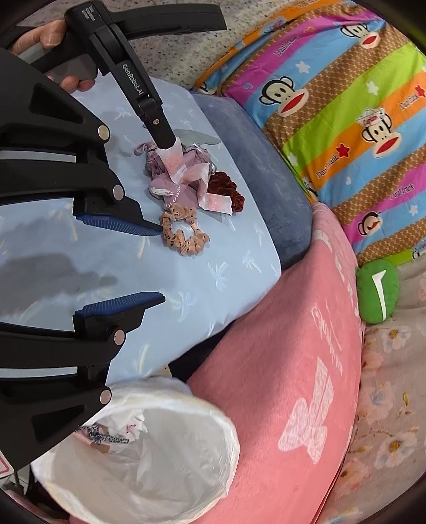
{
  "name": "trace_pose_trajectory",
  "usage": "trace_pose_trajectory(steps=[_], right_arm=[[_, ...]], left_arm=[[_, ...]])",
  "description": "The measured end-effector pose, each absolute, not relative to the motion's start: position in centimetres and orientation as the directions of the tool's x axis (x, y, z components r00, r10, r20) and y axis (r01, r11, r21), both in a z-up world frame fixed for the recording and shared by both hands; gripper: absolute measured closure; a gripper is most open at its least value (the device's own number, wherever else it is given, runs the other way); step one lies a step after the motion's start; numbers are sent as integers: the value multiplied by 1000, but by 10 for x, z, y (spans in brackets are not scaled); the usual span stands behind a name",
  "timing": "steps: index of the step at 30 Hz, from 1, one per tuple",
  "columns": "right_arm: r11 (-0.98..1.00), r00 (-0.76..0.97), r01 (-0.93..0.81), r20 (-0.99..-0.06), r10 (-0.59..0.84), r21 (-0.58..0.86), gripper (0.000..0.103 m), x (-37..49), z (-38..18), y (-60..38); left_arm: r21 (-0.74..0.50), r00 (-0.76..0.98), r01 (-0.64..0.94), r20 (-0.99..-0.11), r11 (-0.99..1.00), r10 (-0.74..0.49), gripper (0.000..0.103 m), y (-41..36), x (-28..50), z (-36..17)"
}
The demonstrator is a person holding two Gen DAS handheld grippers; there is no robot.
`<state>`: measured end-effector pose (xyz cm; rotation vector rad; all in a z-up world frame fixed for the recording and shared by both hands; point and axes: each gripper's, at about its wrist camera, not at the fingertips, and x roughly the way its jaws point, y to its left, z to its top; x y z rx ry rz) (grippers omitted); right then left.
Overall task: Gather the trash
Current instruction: 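Move both open grippers back to the clothing pile, then grasp the pink cloth with the left gripper while the right grasps the brown bead scrunchie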
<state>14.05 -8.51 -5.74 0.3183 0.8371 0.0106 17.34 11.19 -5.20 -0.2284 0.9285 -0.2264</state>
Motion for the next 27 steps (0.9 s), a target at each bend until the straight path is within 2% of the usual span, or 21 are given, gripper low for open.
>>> trace_pose_trajectory(steps=[6, 9, 13, 15, 17, 18, 19, 21, 27], right_arm=[[955, 635, 120, -760, 137, 272, 61, 192, -77, -67], [959, 622, 119, -772, 131, 259, 61, 213, -87, -58], [956, 590, 131, -796, 138, 263, 61, 235, -106, -50], [954, 578, 138, -804, 140, 265, 61, 242, -114, -49], [954, 562, 143, -815, 141, 264, 61, 248, -122, -47], [955, 555, 144, -820, 140, 260, 62, 249, -125, -46], [956, 545, 142, -827, 141, 257, 64, 250, -130, -44], [957, 540, 142, -830, 140, 254, 79, 249, -133, -43], [951, 544, 151, -826, 148, 269, 88, 237, -138, -46]], left_arm=[[-295, 563, 66, -777, 953, -280, 27, 121, 201, -64], [-302, 556, 71, -779, 951, -289, 33, 123, 208, -68], [-324, 534, 81, -784, 943, -315, 47, 124, 215, -76], [-335, 525, 85, -785, 938, -328, 57, 124, 217, -79], [-340, 516, 94, -787, 936, -337, 72, 124, 217, -81], [-341, 514, 95, -788, 935, -339, 75, 125, 217, -82], [-344, 514, 98, -786, 934, -343, 80, 125, 216, -82], [-345, 514, 102, -785, 933, -346, 84, 125, 215, -81], [-345, 525, 105, -778, 933, -346, 91, 125, 210, -75]])
